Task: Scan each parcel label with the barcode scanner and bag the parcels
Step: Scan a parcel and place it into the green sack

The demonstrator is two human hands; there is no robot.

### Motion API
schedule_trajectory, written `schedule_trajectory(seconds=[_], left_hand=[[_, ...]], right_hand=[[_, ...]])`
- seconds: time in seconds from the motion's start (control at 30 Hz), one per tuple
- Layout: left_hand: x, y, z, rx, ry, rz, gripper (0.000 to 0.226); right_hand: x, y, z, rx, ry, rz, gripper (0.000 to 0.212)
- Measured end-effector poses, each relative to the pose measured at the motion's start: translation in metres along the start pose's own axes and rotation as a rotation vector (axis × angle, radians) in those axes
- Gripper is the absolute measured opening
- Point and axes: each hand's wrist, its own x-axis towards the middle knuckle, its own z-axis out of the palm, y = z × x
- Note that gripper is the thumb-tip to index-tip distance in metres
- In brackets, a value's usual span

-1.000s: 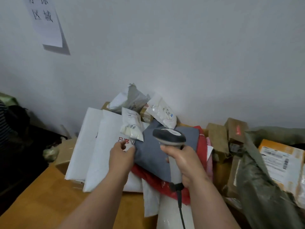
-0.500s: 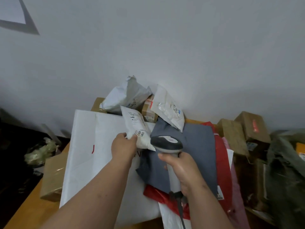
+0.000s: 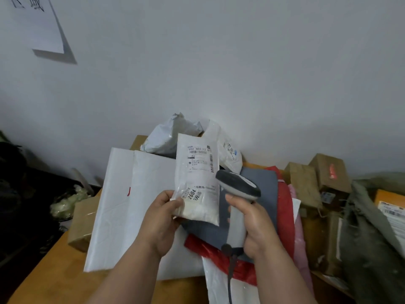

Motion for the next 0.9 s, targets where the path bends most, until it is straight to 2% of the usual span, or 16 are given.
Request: schedule_trajectory(seconds=[0.13,0.3,0.4,0.53,0.67,0.8,0.9], left_hand=[[-0.049,-0.007,0.014,0.038,-0.105,0.003,0.021],[-0.099,-0.011,0.037,0.210,-0.225,0.032,0.038],[-0.120,-0.012,0.049,0.314,-0.269,0.038,0.039],[-0.136,-0.024,0.060,0.383,-0.184,0.070,0.037],[-0.139,-0.037,0.065,0.404,-0.047,0.182,0.016],[-0.138,-0.036,0.068,0.405,0.055,0.265,0.006],[-0.140,-0.034,0.067,0.396,0.059,0.301,0.008]], right_hand=[[-0.029,-0.011,-0.016,0.166,-0.126,0.030,0.043],[-0.071,-0.021,-0.044,0.056,-0.128,-0.114,0.025],[-0.096,-0.025,-0.061,-0.012,-0.141,-0.164,0.029],[-0.124,-0.031,-0.078,-0.095,-0.175,-0.219,0.031],[-0.142,-0.038,-0.085,-0.173,-0.067,-0.316,0.052],[-0.150,-0.043,-0.088,-0.217,-0.025,-0.305,0.030],[-0.157,-0.044,-0.083,-0.261,-0.037,-0.327,0.034]])
